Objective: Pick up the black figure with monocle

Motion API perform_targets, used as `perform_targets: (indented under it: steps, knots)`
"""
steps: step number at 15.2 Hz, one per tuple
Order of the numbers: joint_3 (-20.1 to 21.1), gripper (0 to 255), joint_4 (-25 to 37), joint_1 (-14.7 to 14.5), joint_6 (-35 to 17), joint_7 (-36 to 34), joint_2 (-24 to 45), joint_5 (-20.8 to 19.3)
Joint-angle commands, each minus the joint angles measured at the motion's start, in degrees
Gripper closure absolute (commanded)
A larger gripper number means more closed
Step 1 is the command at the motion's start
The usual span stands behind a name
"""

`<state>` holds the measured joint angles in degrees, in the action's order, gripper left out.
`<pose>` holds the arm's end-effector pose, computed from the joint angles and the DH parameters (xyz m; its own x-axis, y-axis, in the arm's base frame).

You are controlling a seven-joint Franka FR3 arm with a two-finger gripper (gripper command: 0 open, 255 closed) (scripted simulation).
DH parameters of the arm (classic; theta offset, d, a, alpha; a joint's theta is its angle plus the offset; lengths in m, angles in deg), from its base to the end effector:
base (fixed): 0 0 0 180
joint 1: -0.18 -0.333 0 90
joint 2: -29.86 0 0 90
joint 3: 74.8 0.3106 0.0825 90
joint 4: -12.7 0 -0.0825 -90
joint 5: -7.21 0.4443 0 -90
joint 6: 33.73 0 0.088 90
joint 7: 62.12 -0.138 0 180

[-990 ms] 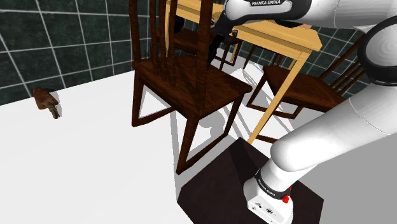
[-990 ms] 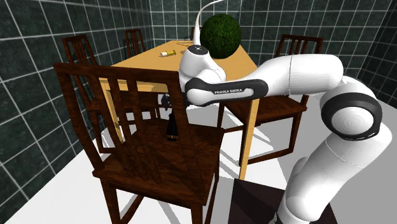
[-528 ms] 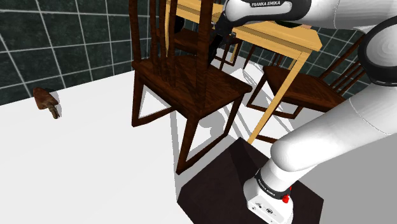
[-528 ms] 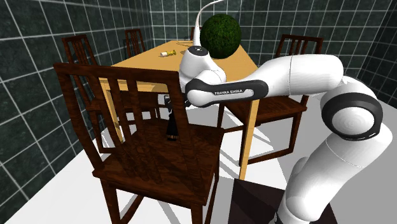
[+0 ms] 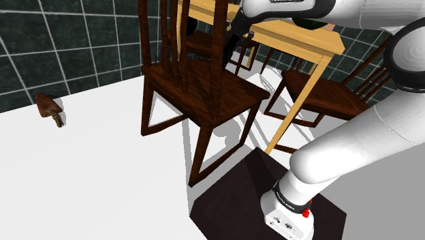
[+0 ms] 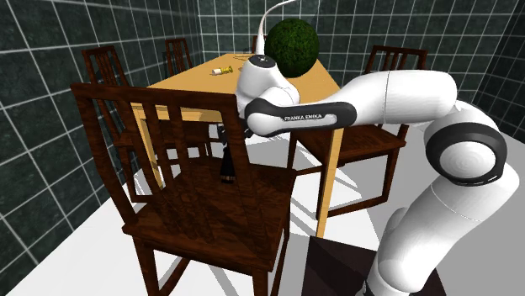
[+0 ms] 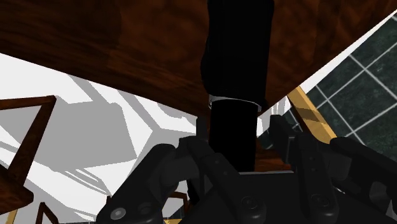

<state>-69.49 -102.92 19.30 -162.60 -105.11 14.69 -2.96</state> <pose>0.5753 -0.1468 0.5757 0.5047 -0.7223 0.4729 -0.7516 -0.6371 -0.1710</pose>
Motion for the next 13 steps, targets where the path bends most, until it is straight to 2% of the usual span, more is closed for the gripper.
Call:
perform_targets:
  steps: [1, 11, 13]
  knots:
    - [0.01, 255, 1.98, -0.03, 1.57, 0.28, 0.33, 0.15]
    - [0.07, 255, 10.85, -0.14, 9.22, 1.59, 1.48, 0.81]
    - [0.07, 255, 10.99, -0.14, 9.33, 1.61, 1.51, 0.81]
